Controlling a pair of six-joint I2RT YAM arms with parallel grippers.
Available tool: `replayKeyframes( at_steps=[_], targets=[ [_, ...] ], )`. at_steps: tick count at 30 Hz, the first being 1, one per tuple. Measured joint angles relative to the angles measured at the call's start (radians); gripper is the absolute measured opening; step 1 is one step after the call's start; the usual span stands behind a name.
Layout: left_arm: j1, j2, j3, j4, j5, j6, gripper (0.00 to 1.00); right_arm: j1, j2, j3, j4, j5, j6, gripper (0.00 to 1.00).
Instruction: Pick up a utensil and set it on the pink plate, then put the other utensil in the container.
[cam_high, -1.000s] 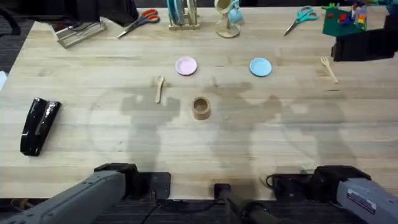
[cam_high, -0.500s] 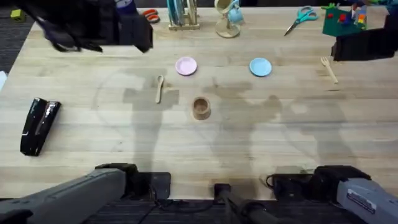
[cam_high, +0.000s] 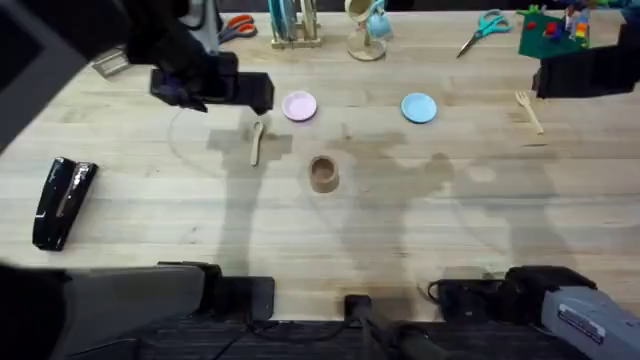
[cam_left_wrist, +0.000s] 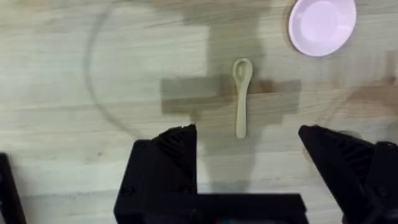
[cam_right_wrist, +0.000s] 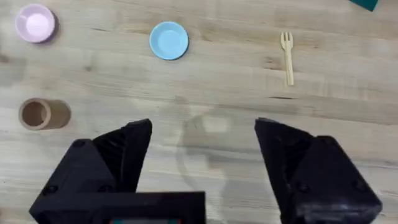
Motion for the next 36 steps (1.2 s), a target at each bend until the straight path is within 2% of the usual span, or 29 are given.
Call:
replayKeyframes(
  at_steps=[5, 9, 15, 22, 34, 36],
  targets=[
    [-0.052, 0.093, 0.0, 0.029, -0.022, -0.011, 0.995, 0.0, 0.0, 0.0, 0.0, 0.0, 0.0, 0.996],
    [-0.073, 0.17, 0.0, 0.044, -0.027, -0.02, 0.995, 0.0, 0.0, 0.0, 0.0, 0.0, 0.0, 0.996],
    [-0.076, 0.235, -0.029, 0.101, -0.027, -0.053, 0.993, 0.0, 0.0, 0.0, 0.0, 0.0, 0.0, 0.996],
    [-0.076, 0.254, -0.138, 0.201, -0.023, -0.081, 0.993, 0.0, 0.0, 0.0, 0.0, 0.0, 0.0, 0.996],
    [-0.076, 0.255, -0.139, 0.213, -0.023, -0.098, 0.995, 0.0, 0.0, 0.0, 0.0, 0.0, 0.0, 0.996],
    [-0.076, 0.255, -0.139, 0.214, -0.023, -0.099, 0.959, 0.0, 0.0, 0.0, 0.0, 0.0, 0.0, 0.996]
  ],
)
